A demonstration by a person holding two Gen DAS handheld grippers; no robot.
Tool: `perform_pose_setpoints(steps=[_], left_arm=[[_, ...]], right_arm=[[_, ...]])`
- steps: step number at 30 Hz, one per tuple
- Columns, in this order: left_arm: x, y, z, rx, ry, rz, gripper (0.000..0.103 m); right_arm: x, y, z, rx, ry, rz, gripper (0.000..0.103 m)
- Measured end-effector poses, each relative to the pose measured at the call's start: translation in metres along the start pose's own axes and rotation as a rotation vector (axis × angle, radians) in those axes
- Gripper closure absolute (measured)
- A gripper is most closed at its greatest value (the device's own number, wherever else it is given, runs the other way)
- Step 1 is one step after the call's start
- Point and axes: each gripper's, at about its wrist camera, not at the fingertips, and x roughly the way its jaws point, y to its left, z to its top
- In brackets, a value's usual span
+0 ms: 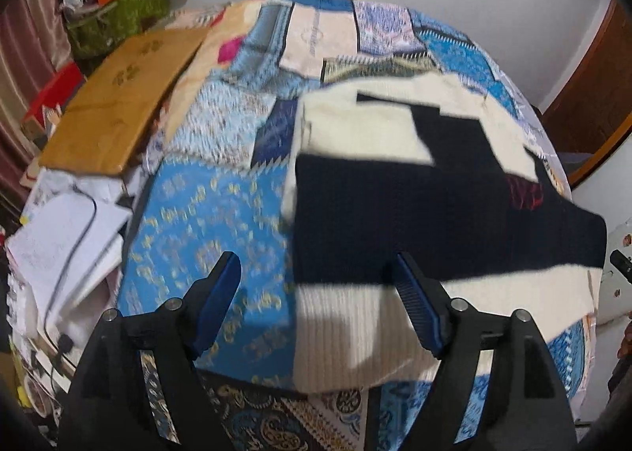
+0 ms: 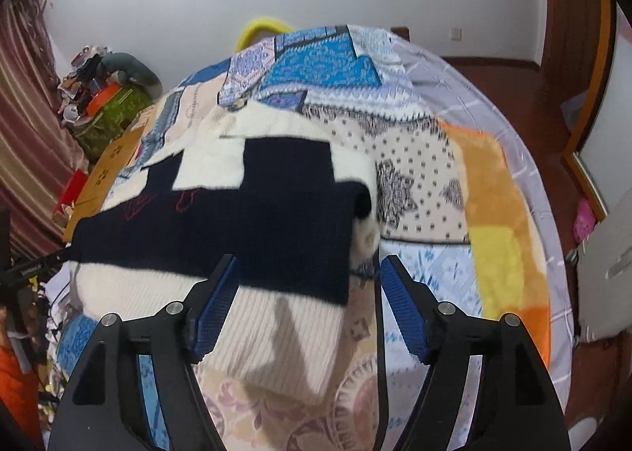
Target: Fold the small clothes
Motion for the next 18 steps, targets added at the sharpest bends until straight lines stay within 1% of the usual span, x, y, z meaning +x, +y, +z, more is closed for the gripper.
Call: perform_pose_setpoints(steps=[3,5,8,10,13,15,17,18], left_arm=[[0.006,0.004,-0.01,-0.012,0.03,-0.008,0.024],[0.01,0.007,-0.016,-0.032,0.046,-0.024,0.024],[0.018,0.01,-0.024,-0.086,0.076,-0.061,0.024],[0.023,0.009,-0.028,-0.101,0.097,-0.078,0.024],[0.027,0.007,-0.032,-0.117,0.105,-0.097,0.024],[0.027,0.006,-0.034,-0.119,0.106,-0.108,0.024],[0.026,0.005,-0.035,-0.118,0.106,-0.129,0.024],[0.026,0.004,-0.035,-0.116,0.109,-0.143,0.025]], right_arm=[[0.003,-0.001,-0.009,0.015,0.024,0.011,0.033],[0.008,-0.003,-0.016,0.024,0.048,0.021,0.033],[0.012,-0.005,-0.025,0.039,0.052,0.014,0.033],[0.013,-0.006,-0.03,0.055,0.063,0.022,0.033],[0.017,-0.005,-0.034,0.066,0.082,0.047,0.034],[0.018,-0.002,-0.035,0.059,0.086,0.055,0.039],[0.02,0.0,-0.037,0.056,0.098,0.072,0.048],[0.021,0.001,-0.038,0.06,0.102,0.081,0.05]])
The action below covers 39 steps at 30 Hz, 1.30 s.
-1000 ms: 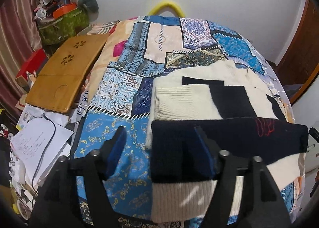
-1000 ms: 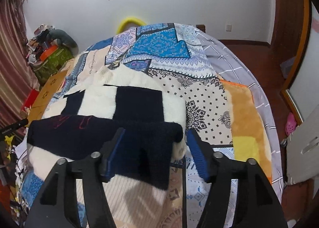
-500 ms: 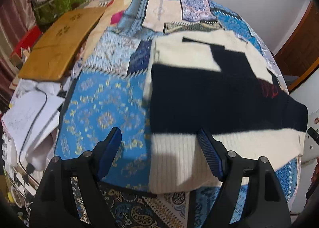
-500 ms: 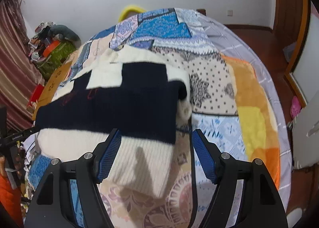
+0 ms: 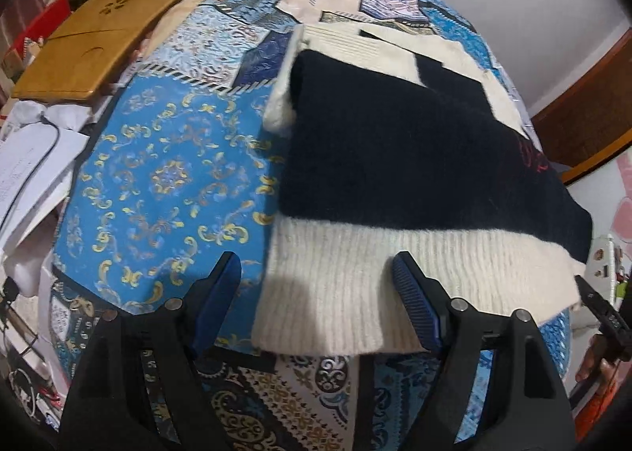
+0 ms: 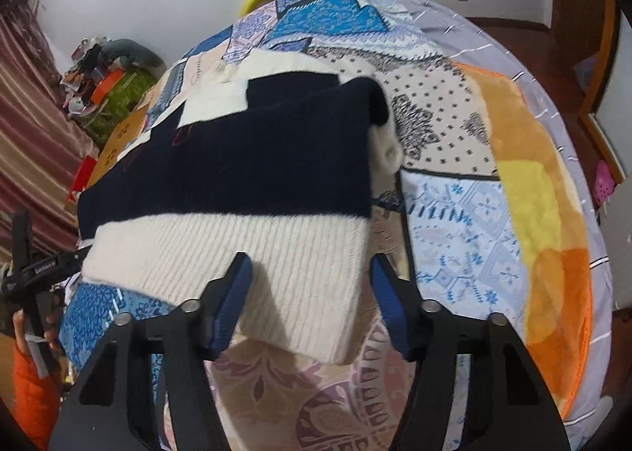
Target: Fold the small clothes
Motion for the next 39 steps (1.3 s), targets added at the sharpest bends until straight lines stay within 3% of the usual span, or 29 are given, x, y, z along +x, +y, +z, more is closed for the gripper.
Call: perform_pose_setpoints(steps=[6,8,10,24,30,39], left_arm=[[-0.002,-0.006,-0.002,0.028,-0.001,-0.044,0.047],[-0.004,-0.009,-0.001,0.037,0.002,-0.046,0.064],[-0.008,-0.013,0.004,0.048,-0.003,-0.037,0.091],[-0.061,-0.046,0.066,0.152,-0.209,-0.049,0.095],[-0.066,-0.054,0.1,0.167,-0.279,-0.008,0.096],[-0.04,-0.044,0.161,0.1,-0.29,0.035,0.096]], right_arm=[[0.003,0.008,0.001,-0.013,0.008,0.031,0.077],[0.002,0.012,0.003,-0.035,0.004,0.022,0.091],[0.001,0.015,0.005,-0.056,-0.009,0.013,0.094],[-0.023,0.035,0.063,-0.125,-0.181,0.036,0.096],[-0.02,0.036,0.099,-0.146,-0.229,0.017,0.096],[0.005,0.018,0.15,-0.106,-0.248,-0.017,0.096]])
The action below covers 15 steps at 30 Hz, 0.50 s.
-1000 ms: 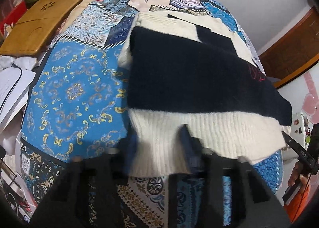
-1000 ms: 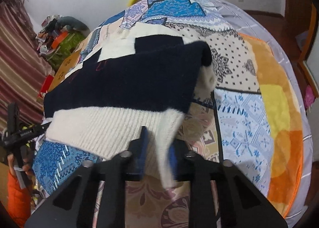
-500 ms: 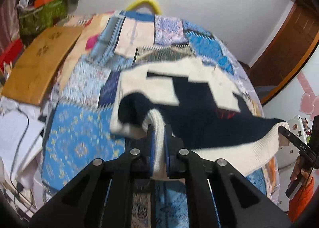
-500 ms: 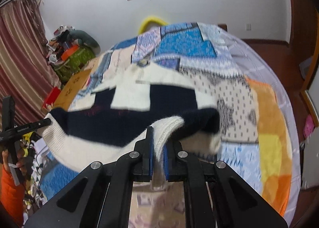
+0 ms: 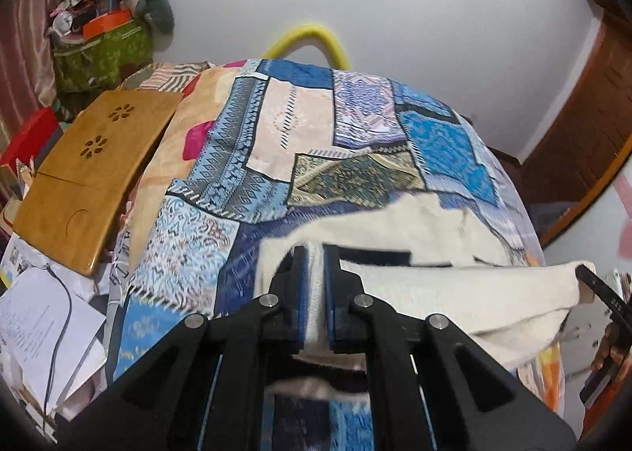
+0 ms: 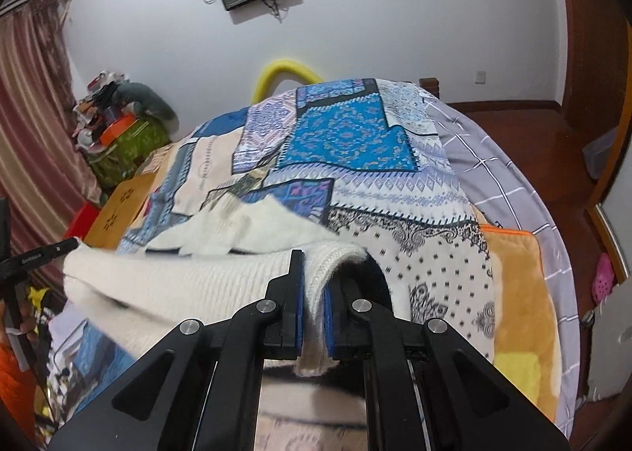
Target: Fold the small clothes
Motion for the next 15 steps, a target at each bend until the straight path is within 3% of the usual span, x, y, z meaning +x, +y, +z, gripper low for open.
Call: perform_pose_setpoints(steps=[15], left_arm=[[0.098,0.01,0.007,0.032,0.119,0.097,0.095]], right_arm=[[0.081,-0.035,0.009,0.106,0.138,0.02,0.096]])
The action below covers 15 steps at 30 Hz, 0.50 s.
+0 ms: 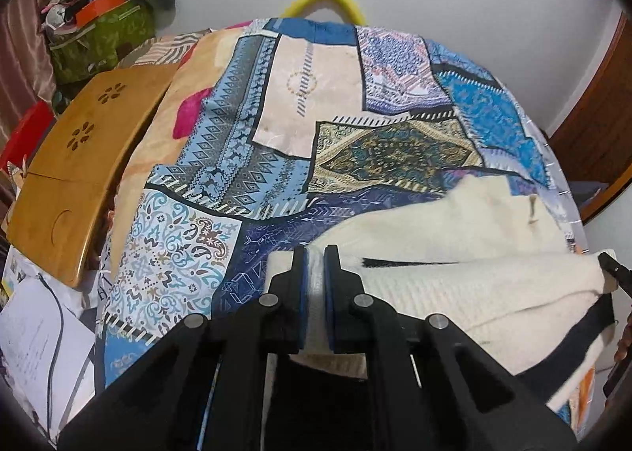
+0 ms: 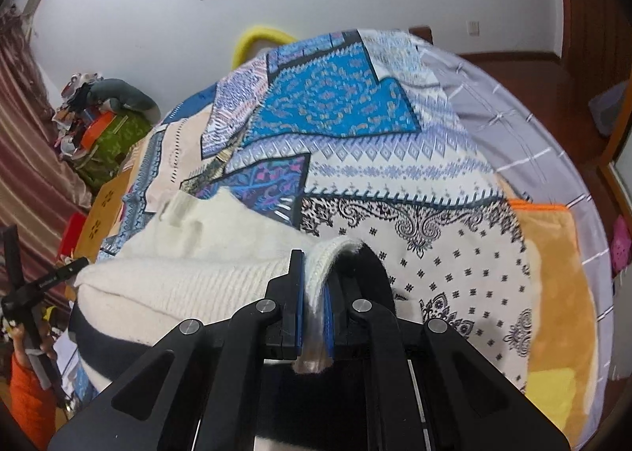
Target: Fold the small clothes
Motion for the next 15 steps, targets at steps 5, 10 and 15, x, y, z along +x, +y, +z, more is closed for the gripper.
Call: perform_pose_setpoints(steps=[5,10,15], left_arm=[[0.012,0.007,0.005,-0.004,0.014,0.047,0.095],[0.007,0.018,0.009,0.006,0.003,0.101,0.095],[-0.011,0.026,0.007,0.006,-0.005,0.097,0.093]], right_arm=[[0.009,-0.01,-0.003,0.026,0.022,0.018,0.096],[0.002,-0.012,-0.001,0.027,0.021,0.023,0.096],[-0.013,-0.006,0.005,0.014,0.0,0.024,0.095]])
